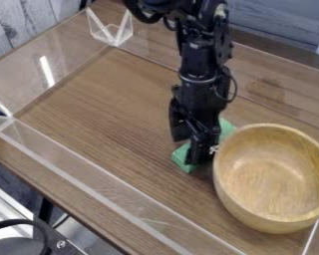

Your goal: Put the green block in the brown bowl

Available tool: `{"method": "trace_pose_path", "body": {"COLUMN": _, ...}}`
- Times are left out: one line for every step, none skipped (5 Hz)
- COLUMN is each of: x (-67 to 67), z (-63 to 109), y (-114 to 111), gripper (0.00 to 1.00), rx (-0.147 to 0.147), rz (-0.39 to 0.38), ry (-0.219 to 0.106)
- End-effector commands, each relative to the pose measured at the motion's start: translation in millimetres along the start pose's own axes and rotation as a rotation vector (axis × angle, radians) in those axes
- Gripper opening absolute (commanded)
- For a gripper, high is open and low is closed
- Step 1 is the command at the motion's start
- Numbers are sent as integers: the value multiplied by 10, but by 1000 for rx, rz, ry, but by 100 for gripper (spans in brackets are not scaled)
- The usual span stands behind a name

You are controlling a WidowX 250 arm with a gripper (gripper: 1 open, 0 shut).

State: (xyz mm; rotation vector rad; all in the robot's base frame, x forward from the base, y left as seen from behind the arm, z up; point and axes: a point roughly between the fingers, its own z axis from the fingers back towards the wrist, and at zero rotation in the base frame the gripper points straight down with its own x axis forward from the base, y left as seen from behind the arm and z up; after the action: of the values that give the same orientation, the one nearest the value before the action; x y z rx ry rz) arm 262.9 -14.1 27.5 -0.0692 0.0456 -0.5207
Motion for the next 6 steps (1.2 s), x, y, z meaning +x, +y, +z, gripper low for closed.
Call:
{"method": "trace_pose_path", "body": {"x": 24, "z": -11, "y": 35, "gripper": 100, "rx": 7, "rz": -1, "ry": -12}}
{"method": "trace_pose_path", "body": {"x": 23, "z": -30, "y": 40, "gripper": 100, "rx": -2, "rz": -1, "ry": -3}}
{"method": "trace_pose_path", "body": {"x": 23, "z": -37, "y": 43, "gripper": 100, "rx": -11, "rz": 0, "ry": 5}}
{"method": "trace_pose_path", "body": {"x": 23, "z": -42, "y": 46, "gripper": 100, "rx": -18, "rz": 0, "ry": 13}}
{"method": "trace_pose_path", "body": {"x": 22, "z": -50, "y": 49, "gripper": 100, "rx": -26, "rz": 0, "ry": 21}}
{"method": "trace_pose_path", "body": {"x": 21, "z": -57, "y": 53, "gripper": 100, "rx": -33, "rz": 0, "ry": 28}}
